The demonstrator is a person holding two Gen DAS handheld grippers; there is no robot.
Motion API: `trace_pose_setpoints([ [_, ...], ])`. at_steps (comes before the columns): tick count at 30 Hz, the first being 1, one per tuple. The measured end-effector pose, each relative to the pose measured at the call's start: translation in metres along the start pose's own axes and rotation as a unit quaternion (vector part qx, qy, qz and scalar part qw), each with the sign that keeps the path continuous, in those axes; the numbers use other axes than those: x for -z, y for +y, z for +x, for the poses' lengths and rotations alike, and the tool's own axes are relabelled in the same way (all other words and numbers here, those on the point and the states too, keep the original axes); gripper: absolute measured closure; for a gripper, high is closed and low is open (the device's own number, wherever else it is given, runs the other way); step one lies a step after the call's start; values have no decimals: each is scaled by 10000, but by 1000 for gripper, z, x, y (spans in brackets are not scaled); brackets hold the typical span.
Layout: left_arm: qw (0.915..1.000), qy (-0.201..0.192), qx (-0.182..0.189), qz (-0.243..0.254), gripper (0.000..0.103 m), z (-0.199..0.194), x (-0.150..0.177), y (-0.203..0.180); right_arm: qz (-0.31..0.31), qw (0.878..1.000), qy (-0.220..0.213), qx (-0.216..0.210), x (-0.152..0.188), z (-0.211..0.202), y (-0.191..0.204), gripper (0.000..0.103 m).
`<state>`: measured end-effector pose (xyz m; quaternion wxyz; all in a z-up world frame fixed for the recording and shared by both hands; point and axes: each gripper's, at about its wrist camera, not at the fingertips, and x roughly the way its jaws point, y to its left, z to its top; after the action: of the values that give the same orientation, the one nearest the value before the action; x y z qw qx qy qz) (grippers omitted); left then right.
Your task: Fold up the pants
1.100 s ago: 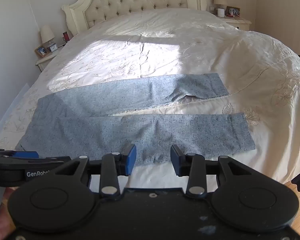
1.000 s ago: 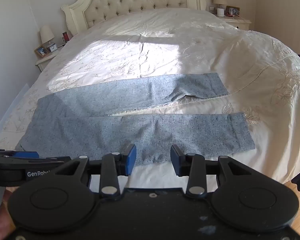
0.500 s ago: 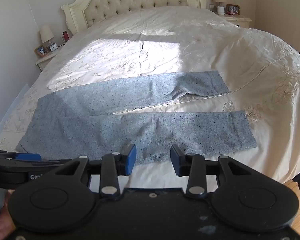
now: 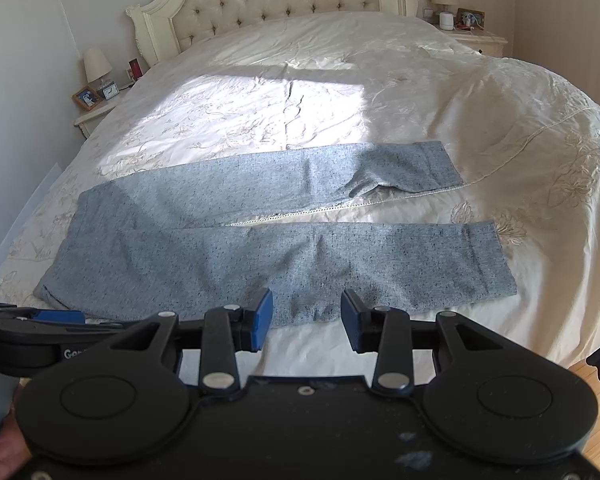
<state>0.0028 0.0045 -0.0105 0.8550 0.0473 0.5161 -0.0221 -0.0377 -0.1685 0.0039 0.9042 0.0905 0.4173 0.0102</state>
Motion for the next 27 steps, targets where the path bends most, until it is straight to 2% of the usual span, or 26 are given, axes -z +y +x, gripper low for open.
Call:
trace_pose_setpoints([
  [27, 10000, 44, 29, 34, 34, 4, -2, -4, -41, 10000, 34, -7, -2, 5, 0, 63],
])
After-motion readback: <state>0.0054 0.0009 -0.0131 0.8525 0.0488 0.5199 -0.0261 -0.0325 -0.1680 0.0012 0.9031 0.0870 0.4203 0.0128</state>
